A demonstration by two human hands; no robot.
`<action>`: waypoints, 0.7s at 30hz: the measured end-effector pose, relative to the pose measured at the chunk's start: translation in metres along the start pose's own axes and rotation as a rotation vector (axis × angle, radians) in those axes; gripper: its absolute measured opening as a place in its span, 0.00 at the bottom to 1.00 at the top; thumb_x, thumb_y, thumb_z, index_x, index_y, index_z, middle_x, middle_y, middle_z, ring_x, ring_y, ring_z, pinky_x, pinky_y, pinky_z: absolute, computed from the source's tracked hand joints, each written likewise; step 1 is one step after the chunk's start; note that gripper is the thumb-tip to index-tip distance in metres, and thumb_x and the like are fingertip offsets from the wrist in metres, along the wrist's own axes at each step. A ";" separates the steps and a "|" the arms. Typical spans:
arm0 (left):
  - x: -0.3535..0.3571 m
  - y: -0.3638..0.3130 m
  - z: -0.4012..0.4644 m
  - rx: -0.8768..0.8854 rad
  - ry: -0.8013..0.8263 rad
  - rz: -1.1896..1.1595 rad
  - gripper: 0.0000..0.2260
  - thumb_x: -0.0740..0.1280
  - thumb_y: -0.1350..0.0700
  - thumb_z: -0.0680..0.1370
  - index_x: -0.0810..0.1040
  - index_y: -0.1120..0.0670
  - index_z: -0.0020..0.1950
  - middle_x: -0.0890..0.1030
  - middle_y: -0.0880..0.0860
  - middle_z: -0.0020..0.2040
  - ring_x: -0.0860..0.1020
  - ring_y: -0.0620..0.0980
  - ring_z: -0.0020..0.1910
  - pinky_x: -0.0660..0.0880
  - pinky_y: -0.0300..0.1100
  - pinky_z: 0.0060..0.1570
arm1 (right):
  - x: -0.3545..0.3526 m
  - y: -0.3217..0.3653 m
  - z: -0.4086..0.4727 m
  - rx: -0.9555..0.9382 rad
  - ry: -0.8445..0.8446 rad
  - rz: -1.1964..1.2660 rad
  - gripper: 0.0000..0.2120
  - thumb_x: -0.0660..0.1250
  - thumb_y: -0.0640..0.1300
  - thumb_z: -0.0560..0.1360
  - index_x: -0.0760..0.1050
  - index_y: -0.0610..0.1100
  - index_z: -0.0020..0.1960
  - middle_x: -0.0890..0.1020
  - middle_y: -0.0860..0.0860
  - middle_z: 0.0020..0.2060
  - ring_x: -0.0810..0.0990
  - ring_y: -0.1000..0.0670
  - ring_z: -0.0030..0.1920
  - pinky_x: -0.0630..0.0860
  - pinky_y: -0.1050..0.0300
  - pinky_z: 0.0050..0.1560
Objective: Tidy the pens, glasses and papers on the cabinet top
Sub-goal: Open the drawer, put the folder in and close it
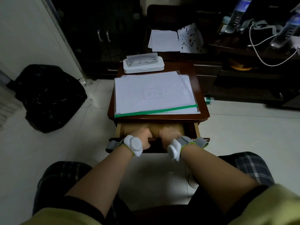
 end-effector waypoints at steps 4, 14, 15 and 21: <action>0.015 -0.004 -0.017 0.006 0.042 0.011 0.03 0.67 0.60 0.71 0.79 0.56 0.37 0.80 0.56 0.38 0.78 0.56 0.38 0.71 0.40 0.34 | 0.015 0.007 -0.013 -0.020 0.021 -0.019 0.14 0.62 0.36 0.76 0.74 0.37 0.61 0.77 0.41 0.59 0.77 0.41 0.59 0.73 0.54 0.55; 0.032 -0.012 -0.041 0.016 0.059 0.052 0.06 0.65 0.61 0.72 0.81 0.58 0.42 0.77 0.53 0.38 0.78 0.54 0.40 0.71 0.41 0.35 | 0.035 0.017 -0.029 -0.026 0.000 -0.051 0.14 0.61 0.37 0.77 0.73 0.37 0.61 0.76 0.41 0.61 0.75 0.42 0.62 0.71 0.53 0.58; 0.032 -0.012 -0.043 0.016 0.054 0.058 0.06 0.65 0.61 0.72 0.81 0.57 0.43 0.77 0.53 0.38 0.76 0.52 0.39 0.70 0.41 0.36 | 0.036 0.018 -0.029 -0.026 0.002 -0.056 0.14 0.61 0.37 0.77 0.73 0.37 0.61 0.76 0.41 0.61 0.75 0.42 0.62 0.72 0.53 0.58; 0.033 -0.011 -0.045 0.034 0.039 -0.014 0.07 0.65 0.61 0.72 0.83 0.57 0.43 0.81 0.56 0.40 0.80 0.56 0.43 0.74 0.44 0.39 | 0.042 0.014 -0.024 -0.027 0.001 -0.042 0.13 0.62 0.38 0.76 0.74 0.38 0.61 0.76 0.42 0.60 0.75 0.42 0.60 0.72 0.54 0.56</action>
Point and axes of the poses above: each hand's wrist, its own z-axis towards the middle knuckle, its own x-axis out of the palm, y = z × x, the point moved 8 cm from there along z, towards the middle knuckle
